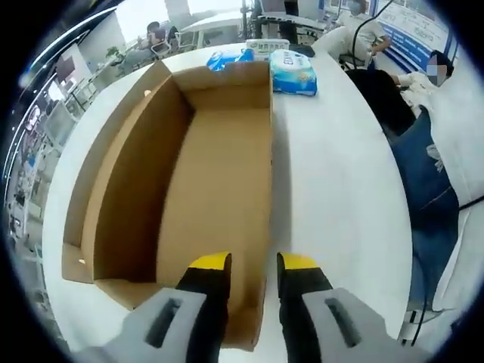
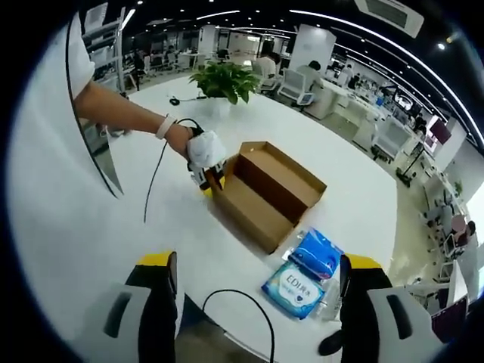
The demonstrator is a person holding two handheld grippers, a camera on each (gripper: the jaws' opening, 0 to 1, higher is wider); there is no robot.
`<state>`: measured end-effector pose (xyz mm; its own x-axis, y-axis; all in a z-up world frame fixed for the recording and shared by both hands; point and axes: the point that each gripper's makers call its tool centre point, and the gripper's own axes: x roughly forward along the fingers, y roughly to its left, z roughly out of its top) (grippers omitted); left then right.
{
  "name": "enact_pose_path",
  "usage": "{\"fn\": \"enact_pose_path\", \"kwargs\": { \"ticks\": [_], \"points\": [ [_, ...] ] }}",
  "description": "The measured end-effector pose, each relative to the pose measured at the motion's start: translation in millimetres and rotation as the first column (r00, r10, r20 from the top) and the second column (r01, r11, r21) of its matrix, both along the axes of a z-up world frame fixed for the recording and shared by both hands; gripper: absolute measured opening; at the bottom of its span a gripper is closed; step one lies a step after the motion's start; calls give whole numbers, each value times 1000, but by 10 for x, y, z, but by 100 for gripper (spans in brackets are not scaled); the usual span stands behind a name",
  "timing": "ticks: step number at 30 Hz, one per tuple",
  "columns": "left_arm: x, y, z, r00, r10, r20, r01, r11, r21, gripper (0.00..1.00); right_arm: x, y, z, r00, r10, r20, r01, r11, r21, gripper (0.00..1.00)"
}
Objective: Operate the shoe box by opening the lid, removing the specified soft item, and placing it in the target area until the item is outside and the box remains undamaged.
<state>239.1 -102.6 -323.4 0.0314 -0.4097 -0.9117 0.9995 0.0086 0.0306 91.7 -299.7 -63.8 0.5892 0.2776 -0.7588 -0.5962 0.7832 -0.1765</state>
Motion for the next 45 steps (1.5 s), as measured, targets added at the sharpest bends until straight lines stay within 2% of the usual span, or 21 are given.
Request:
{"fn": "enact_pose_path", "kwargs": {
  "ticks": [4,10,11,12,14,18,31,38,45],
  "points": [
    [-15,5,-6,1000,-18,4,18,1000,9,15,14,-4,0,1000,3,-1,-3,1000,1,90],
    [-12,19,-31,999,-33,18,32,999,20,12,33,-20,-5,1000,2,-5,-2,1000,0,90],
    [-5,45,-46,997,-73,38,72,996,46,11,33,-22,-7,1000,2,-7,-2,1000,1,90],
    [-13,41,-49,996,-83,43,81,996,46,10,33,-22,-8,1000,1,-8,-1,1000,2,90],
    [-24,20,-40,998,-62,31,61,998,30,8,32,-16,-6,1000,2,-9,-2,1000,9,90],
    [-60,25,-49,996,-83,23,82,996,38,2,32,-20,-10,1000,1,-14,-1,1000,8,90],
    [-82,28,-70,997,-77,16,76,996,37,1,133,-59,12,1000,-11,-3,11,1000,-5,89],
    [-78,29,-68,998,-67,10,67,997,32,1,247,-43,46,999,-31,19,30,999,27,90],
    [-84,22,-85,997,-74,9,74,996,50,1,405,-39,-5,1000,2,30,-2,1000,-12,89]
  ]
}}
